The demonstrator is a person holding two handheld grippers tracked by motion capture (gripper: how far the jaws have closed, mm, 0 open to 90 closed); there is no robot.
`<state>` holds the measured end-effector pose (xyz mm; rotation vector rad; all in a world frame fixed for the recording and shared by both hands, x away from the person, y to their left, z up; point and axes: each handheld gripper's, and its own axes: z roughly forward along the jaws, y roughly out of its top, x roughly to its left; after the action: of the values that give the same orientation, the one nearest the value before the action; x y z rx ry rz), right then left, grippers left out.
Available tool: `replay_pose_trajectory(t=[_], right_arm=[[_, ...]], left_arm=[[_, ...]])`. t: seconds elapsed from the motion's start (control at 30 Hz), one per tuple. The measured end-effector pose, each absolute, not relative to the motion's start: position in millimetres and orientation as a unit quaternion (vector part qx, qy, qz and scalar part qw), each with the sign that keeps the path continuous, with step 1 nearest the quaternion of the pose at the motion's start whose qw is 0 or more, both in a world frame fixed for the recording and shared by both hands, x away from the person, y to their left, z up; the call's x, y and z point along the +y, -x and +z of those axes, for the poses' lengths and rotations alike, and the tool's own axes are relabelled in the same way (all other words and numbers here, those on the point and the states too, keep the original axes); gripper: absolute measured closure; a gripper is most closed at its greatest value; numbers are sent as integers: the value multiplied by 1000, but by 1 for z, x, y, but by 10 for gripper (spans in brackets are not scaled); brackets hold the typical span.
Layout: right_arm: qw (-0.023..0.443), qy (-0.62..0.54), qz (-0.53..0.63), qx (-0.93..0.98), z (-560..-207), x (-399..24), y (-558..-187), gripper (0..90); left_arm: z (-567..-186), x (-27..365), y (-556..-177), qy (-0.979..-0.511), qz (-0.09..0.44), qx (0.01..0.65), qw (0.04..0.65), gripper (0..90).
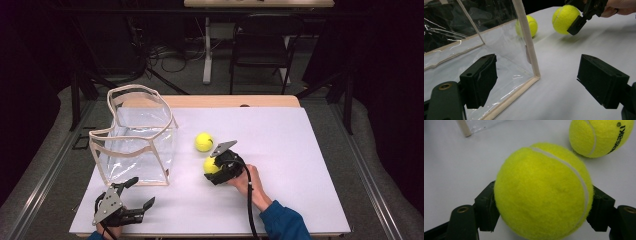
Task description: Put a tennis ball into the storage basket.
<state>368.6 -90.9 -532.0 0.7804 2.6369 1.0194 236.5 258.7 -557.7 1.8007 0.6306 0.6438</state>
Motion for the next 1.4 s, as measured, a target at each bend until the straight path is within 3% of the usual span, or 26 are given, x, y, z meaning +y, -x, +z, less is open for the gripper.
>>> replay_pose_trajectory(t=[1.4], right_arm=[[120, -259, 388, 876, -509, -94, -359, 255]], left_arm=[[-558, 259, -236, -757, 269, 264, 534, 159]])
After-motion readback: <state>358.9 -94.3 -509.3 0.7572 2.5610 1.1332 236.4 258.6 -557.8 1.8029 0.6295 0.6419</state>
